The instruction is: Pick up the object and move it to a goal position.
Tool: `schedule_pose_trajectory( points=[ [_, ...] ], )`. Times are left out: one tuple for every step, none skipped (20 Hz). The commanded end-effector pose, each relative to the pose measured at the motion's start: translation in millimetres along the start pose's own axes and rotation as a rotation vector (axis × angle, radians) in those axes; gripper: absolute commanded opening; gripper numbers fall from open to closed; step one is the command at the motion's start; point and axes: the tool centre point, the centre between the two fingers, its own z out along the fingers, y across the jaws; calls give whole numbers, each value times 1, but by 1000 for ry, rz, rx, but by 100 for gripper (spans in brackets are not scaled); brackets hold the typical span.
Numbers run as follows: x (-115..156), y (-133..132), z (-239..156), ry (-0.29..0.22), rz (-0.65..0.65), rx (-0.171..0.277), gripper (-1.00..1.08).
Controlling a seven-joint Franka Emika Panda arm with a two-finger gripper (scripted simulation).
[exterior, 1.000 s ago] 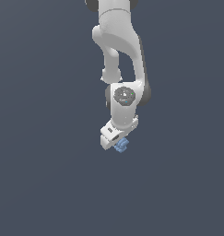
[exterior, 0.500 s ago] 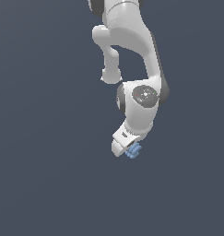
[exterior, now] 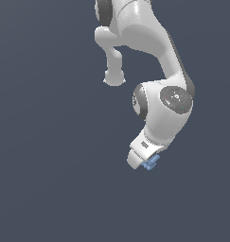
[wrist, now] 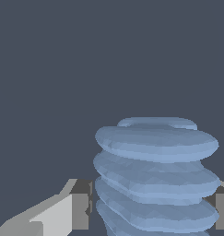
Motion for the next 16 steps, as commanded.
schedule_pose_trajectory(
  points=[
    [12, -1, -7, 0, 1, 0, -100],
    [17, -2, -10, 0, 1, 0, -100],
    [20, -2, -11, -1, 1, 0, -100],
    [24, -2, -14, -1, 1, 0, -100],
    [27, -2, -15, -1, 1, 0, -100],
    [30, -3, -17, -1, 1, 0, -100],
    [33, -3, -19, -1, 1, 0, -100],
    [36, -3, -20, -1, 1, 0, -100],
    [38, -3, -21, -1, 1, 0, -100],
    [40, -3, -22, -1, 1, 0, -100],
    [42, -3, -23, -1, 1, 0, -100],
    [43, -3, -24, -1, 1, 0, -100],
    [45, -3, -25, -1, 1, 0, -100],
    [46, -3, -25, -1, 1, 0, -100],
    [47, -3, -26, -1, 1, 0, -100],
    [48, -3, -26, -1, 1, 0, -100]
  ],
)
